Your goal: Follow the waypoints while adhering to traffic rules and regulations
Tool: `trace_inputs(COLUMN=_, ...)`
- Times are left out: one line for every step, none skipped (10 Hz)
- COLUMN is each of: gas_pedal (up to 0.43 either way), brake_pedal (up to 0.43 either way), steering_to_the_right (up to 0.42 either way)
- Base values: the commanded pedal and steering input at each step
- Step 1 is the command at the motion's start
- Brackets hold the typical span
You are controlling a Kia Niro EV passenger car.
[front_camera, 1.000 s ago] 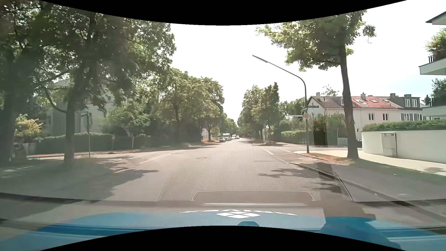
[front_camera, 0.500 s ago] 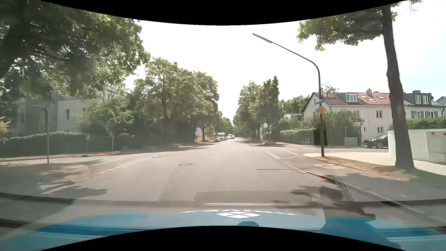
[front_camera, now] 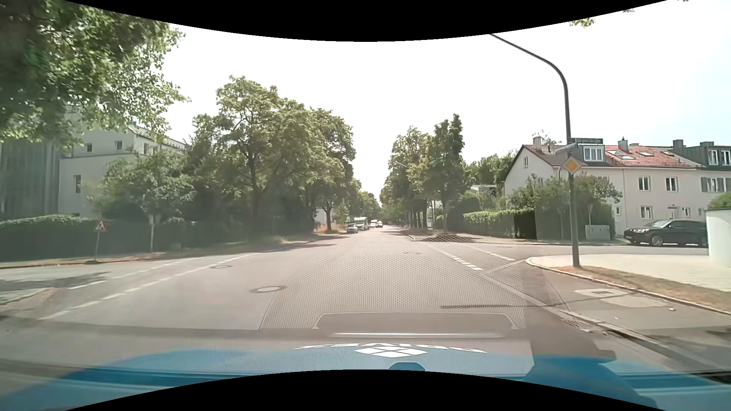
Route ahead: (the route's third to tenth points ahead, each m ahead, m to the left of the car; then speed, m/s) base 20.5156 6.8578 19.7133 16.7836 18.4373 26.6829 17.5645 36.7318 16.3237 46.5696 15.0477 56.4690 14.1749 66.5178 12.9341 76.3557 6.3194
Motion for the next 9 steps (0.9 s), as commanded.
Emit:
trace_inputs(gas_pedal=0.028, brake_pedal=0.000, steering_to_the_right=-0.014)
trace_inputs(gas_pedal=0.028, brake_pedal=0.000, steering_to_the_right=-0.019)
trace_inputs(gas_pedal=0.028, brake_pedal=0.000, steering_to_the_right=-0.027)
trace_inputs(gas_pedal=0.039, brake_pedal=0.000, steering_to_the_right=-0.045)
trace_inputs(gas_pedal=0.047, brake_pedal=0.000, steering_to_the_right=-0.067)
trace_inputs(gas_pedal=0.059, brake_pedal=0.000, steering_to_the_right=-0.087)
trace_inputs(gas_pedal=0.067, brake_pedal=0.000, steering_to_the_right=-0.118)
trace_inputs(gas_pedal=0.067, brake_pedal=0.000, steering_to_the_right=-0.143)
trace_inputs(gas_pedal=0.067, brake_pedal=0.000, steering_to_the_right=-0.176)
